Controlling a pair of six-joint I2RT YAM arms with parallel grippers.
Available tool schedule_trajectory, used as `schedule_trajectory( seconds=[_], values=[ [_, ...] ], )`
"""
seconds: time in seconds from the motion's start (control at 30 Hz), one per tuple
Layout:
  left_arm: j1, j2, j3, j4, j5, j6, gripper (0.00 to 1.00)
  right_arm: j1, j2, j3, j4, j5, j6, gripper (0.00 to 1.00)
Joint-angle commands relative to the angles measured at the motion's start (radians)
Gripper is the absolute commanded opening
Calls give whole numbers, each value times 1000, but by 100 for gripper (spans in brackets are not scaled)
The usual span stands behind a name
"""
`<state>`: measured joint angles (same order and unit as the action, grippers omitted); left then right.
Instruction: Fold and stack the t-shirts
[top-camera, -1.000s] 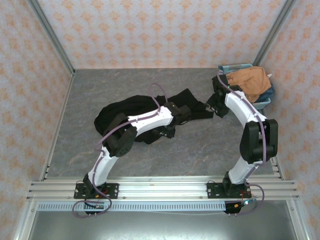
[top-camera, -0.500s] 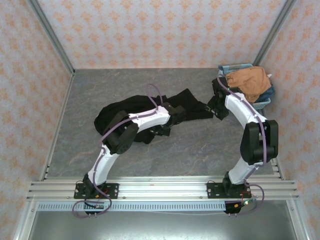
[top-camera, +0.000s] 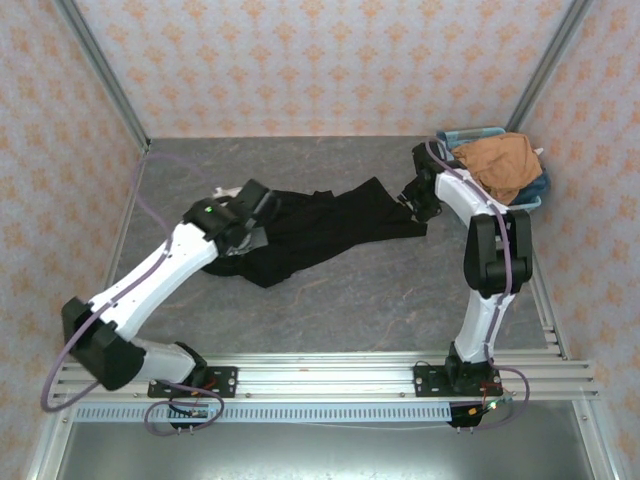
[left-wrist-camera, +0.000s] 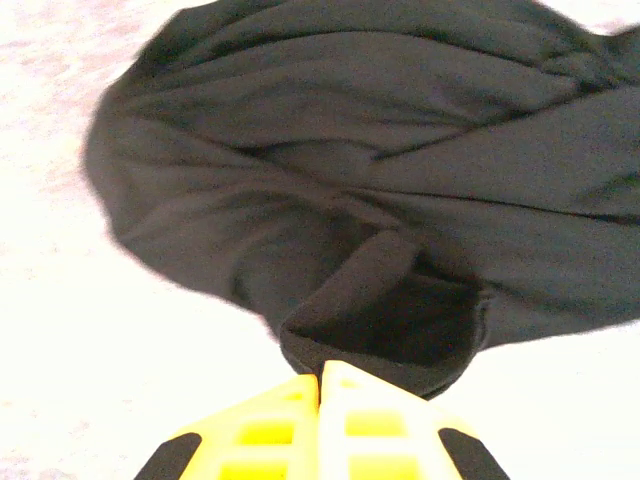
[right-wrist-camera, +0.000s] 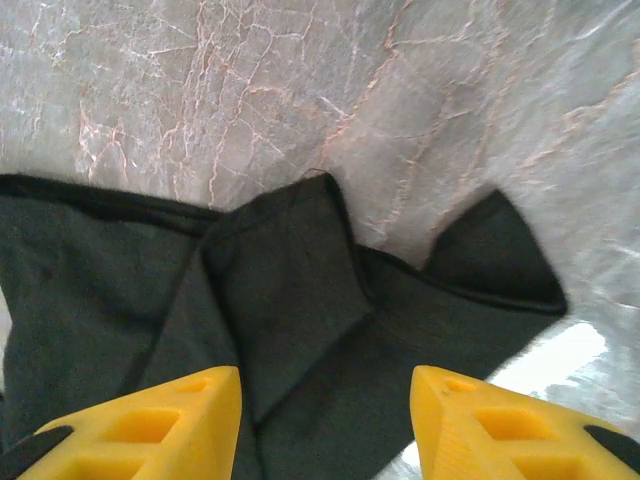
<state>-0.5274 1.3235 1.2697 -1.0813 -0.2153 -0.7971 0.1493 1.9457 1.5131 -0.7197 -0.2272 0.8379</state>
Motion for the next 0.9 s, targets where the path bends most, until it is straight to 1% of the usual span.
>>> schedule_trajectory(
  seconds=[0.0, 0.07, 0.17, 0.33, 0.4, 0.53, 0.6, 0.63, 0.7, 0.83, 0.87],
  values=[
    [55, -75, -87, -22, 13, -62, 0, 12, 44, 41, 33, -14, 194, 49],
    [84, -124, -127, -23, 22, -65, 0, 15, 72, 60, 39, 1, 251, 51],
    [105, -173, -152, -35, 21, -70, 0, 18, 103, 84, 43, 25, 307, 51],
    [125, -233, -172, -98, -34, -89, 0, 18, 143, 111, 40, 34, 374, 51],
    [134, -263, -181, -112, -59, -100, 0, 18, 157, 117, 35, 35, 393, 51],
    [157, -300, -195, -106, -60, -92, 0, 19, 198, 141, 21, 26, 415, 53],
    [163, -300, -191, -113, -66, -89, 0, 20, 214, 150, 24, 25, 413, 51],
    [165, -300, -185, -116, -71, -87, 0, 21, 221, 156, 18, 24, 412, 48],
    [170, -302, -171, -116, -82, -83, 0, 22, 229, 167, 7, 28, 406, 36],
    [199, -288, -132, -105, -93, -64, 0, 22, 215, 193, -13, 62, 365, 5],
    [213, -277, -118, -100, -90, -58, 0, 23, 204, 201, -21, 79, 349, 0]
  ],
)
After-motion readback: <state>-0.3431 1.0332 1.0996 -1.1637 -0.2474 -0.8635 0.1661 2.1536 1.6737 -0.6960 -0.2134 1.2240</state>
